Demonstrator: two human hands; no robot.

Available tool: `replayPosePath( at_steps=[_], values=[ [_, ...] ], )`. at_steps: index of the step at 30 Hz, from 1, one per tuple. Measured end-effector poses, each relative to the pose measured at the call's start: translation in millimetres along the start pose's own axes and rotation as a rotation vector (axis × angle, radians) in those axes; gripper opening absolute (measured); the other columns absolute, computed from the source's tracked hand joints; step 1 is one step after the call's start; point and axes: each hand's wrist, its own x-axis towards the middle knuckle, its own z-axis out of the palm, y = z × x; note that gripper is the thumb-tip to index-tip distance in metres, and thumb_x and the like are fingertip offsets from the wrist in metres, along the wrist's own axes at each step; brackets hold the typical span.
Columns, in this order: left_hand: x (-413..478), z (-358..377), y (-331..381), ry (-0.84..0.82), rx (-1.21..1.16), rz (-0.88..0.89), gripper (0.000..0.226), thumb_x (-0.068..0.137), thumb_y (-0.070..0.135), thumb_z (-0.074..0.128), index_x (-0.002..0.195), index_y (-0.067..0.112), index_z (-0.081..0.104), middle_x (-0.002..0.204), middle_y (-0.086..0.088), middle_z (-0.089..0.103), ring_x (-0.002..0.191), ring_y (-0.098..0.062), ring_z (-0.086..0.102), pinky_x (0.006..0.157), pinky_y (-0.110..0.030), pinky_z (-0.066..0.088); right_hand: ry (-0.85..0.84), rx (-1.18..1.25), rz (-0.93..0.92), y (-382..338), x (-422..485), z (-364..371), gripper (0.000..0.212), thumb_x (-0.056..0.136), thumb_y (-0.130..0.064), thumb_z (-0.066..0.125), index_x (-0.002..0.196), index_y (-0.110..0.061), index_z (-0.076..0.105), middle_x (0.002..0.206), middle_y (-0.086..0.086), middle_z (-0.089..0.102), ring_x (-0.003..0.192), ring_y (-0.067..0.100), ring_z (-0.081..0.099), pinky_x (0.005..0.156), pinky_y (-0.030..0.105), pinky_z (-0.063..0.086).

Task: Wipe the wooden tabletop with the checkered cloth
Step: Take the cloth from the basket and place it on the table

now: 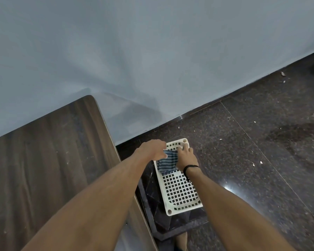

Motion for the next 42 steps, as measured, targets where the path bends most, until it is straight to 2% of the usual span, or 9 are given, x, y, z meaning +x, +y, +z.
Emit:
replayPosePath(
  at_steps=[4, 9, 17, 20, 24, 30, 34, 38, 42],
  values=[
    [1.6, 2.9, 0.7, 0.005, -0.021, 0.009, 0.053, 0.091, 0.037, 0.063, 0.140, 0.022, 0.048, 0.139, -0.004, 0.050, 0.123, -0.025, 0.050, 0.099, -0.046, 0.045, 0.003, 0.132, 0.067, 0.2, 5.5, -7.7, 0.025, 0.093, -0.011, 0.058, 0.118, -0.010, 0.058, 0.139, 0.012, 0.045, 0.116, 0.033, 0.052, 0.098, 0.047, 0.048],
    [-5.3, -0.5, -0.8, -0.023, -0.194, 0.102, 0.076, 0.078, 0.037, 0.078, 0.143, 0.024, 0.040, 0.141, -0.003, 0.046, 0.123, -0.024, 0.048, 0.102, -0.046, 0.043, -0.148, 0.744, 0.085, -2.4, -9.0, -52.7, 0.021, 0.079, 0.000, 0.076, 0.073, -0.013, 0.060, 0.082, 0.003, 0.066, 0.088, 0.024, 0.063, 0.081, 0.039, 0.055],
    [-82.6, -66.9, 1.4, 0.144, -0.818, 0.263, 0.080, 0.074, 0.027, 0.086, 0.138, 0.023, 0.038, 0.121, 0.018, 0.052, 0.106, 0.006, 0.053, 0.077, -0.004, 0.045, -0.091, 1.452, -0.015, -58.7, -69.8, -159.6, 0.013, 0.090, 0.001, 0.069, 0.100, -0.005, 0.073, 0.095, 0.017, 0.076, 0.079, 0.024, 0.075, 0.064, 0.032, 0.059],
    [-126.5, -103.4, -21.8, 0.265, -0.853, 0.263, 0.066, 0.077, 0.032, 0.083, 0.132, 0.024, 0.048, 0.125, 0.009, 0.057, 0.106, 0.003, 0.055, 0.085, -0.010, 0.044, -0.141, 1.525, -0.136, -93.5, -88.7, -185.5, 0.023, 0.092, -0.008, 0.069, 0.115, -0.005, 0.072, 0.109, 0.017, 0.075, 0.096, 0.028, 0.073, 0.085, 0.044, 0.060],
    [-188.2, -131.9, -76.6, 0.312, -0.959, 0.217, 0.039, 0.084, 0.028, 0.076, 0.120, 0.019, 0.064, 0.110, 0.002, 0.071, 0.100, -0.011, 0.068, 0.085, -0.022, 0.054, -0.158, 1.569, -0.234, -151.3, -105.3, -192.9, 0.032, 0.091, -0.010, 0.070, 0.123, -0.006, 0.067, 0.115, 0.014, 0.074, 0.101, 0.027, 0.071, 0.085, 0.044, 0.058],
    [-229.9, -97.6, -158.7, 0.385, -0.993, -0.014, 0.033, 0.082, 0.020, 0.079, 0.114, 0.017, 0.069, 0.107, -0.001, 0.073, 0.099, -0.019, 0.070, 0.090, -0.043, 0.057, 0.048, 1.404, -0.157, -243.2, -111.1, -135.2, 0.030, 0.084, -0.005, 0.079, 0.109, -0.014, 0.065, 0.109, 0.015, 0.071, 0.101, 0.033, 0.070, 0.089, 0.055, 0.058],
    [-233.4, -49.5, -193.0, 0.356, -1.023, -0.211, 0.034, 0.090, 0.012, 0.069, 0.123, 0.015, 0.063, 0.118, -0.004, 0.066, 0.104, -0.022, 0.066, 0.089, -0.042, 0.057, 0.282, 0.839, -0.236, -280.3, -106.9, -89.6, 0.025, 0.090, -0.012, 0.072, 0.112, -0.019, 0.063, 0.117, 0.000, 0.055, 0.094, 0.018, 0.059, 0.095, 0.042, 0.054],
    [-235.8, -9.6, -225.8, 0.509, -0.725, -0.313, 0.037, 0.091, 0.015, 0.064, 0.128, 0.018, 0.060, 0.131, -0.006, 0.061, 0.120, -0.021, 0.057, 0.105, -0.035, 0.042, 0.496, 0.291, -0.339, -294.5, -119.8, -48.7, 0.044, 0.090, -0.011, 0.062, 0.133, -0.012, 0.059, 0.148, 0.014, 0.042, 0.129, 0.037, 0.046, 0.108, 0.047, 0.041],
    [-242.5, 7.2, -255.6, 0.606, -0.537, -0.337, 0.054, 0.097, 0.024, 0.056, 0.148, 0.020, 0.037, 0.154, -0.006, 0.034, 0.140, -0.029, 0.033, 0.114, -0.042, 0.031, 0.283, 0.087, -0.325, -316.9, -128.7, -6.2, 0.062, 0.107, -0.040, 0.040, 0.160, -0.014, 0.023, 0.169, 0.013, 0.007, 0.156, 0.033, 0.000, 0.125, 0.046, 0.003]
  ],
)
